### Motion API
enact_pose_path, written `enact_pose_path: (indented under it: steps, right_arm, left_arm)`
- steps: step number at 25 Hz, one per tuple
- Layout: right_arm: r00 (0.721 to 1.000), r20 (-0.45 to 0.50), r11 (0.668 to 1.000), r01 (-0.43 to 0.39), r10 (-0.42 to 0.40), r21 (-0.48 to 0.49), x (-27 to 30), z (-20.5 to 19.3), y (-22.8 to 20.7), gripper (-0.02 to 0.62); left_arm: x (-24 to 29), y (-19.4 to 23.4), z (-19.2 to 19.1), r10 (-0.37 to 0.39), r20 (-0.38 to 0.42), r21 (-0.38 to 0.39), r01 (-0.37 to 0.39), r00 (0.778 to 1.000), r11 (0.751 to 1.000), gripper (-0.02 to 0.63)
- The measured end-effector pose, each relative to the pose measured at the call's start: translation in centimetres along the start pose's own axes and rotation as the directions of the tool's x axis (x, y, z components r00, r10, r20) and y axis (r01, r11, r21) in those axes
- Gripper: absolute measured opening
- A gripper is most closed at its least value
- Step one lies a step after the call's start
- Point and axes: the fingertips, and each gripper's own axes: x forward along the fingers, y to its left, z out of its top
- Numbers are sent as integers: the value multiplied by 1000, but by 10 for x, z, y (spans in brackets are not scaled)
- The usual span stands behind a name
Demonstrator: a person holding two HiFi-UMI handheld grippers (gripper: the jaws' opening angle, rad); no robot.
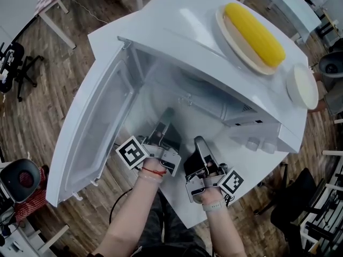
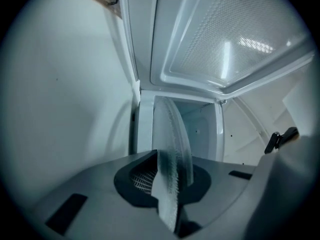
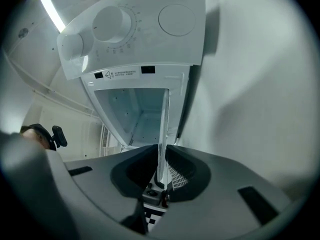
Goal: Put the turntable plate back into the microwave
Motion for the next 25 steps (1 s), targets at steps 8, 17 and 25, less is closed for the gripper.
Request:
enact_pose_path:
  steps: [8,17,25]
  right_arm:
    - [1000,-28,997,6,-4,71,14,-13,-2,52]
    - [999,-30,1000,11,-11,16,14,-13,-3,54]
    - [1000,-29,999,-13,12,-30,13,-7,1,57]
  left_arm:
    - [3,3,-5,20,-26,21,-20,999,1000,34]
    - [3,2,-6,29,-49,22,-28,998,999,34]
    - [-7,0,-11,27,-55,15,-26,998,1000,35]
